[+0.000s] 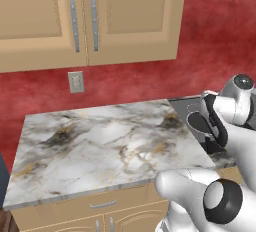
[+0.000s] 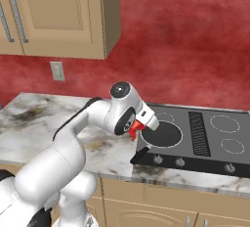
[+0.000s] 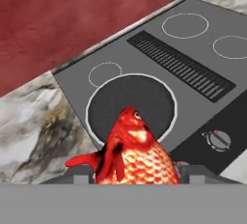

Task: Place both pans onto different burners. Then place the carrot and the fish on different pans.

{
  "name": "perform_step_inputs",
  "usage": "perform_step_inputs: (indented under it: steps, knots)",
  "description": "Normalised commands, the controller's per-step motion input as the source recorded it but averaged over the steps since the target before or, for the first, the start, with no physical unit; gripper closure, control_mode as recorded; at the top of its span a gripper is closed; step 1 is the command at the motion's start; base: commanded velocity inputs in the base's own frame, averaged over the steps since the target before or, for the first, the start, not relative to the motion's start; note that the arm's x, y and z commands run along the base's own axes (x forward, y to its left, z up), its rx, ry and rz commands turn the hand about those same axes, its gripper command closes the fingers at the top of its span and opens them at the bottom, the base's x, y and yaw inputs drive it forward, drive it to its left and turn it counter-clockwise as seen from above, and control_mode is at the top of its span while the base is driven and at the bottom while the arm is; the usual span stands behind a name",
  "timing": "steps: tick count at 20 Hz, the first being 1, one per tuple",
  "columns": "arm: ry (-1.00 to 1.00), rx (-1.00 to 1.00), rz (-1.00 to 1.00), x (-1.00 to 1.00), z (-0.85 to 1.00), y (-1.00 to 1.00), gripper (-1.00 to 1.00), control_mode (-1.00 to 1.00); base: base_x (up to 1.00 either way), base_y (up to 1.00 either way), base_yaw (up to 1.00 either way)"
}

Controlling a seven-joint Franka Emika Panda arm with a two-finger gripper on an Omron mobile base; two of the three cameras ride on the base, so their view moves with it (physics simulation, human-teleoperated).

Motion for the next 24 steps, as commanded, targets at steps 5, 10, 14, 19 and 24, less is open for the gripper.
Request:
perform_step_inputs:
  steps: [5,10,14,19,24]
  knots:
    - [0.16,0.14,0.0,0.21,-0.37,-0.35,1.0,-1.0,0.0,0.0,0.0]
    - [0.07,0.12,0.0,0.38,-0.22,-0.13,1.0,-1.0,0.0,0.0,0.0]
    - [0.0,0.06,0.01,0.51,-0.13,-0.05,1.0,-1.0,0.0,0.0,0.0]
    - [0.0,0.01,0.0,0.35,-0.21,-0.21,1.0,-1.0,0.0,0.0,0.0]
    - [0.01,0.0,0.0,0.32,-0.35,-0.2,1.0,-1.0,0.0,0.0,0.0]
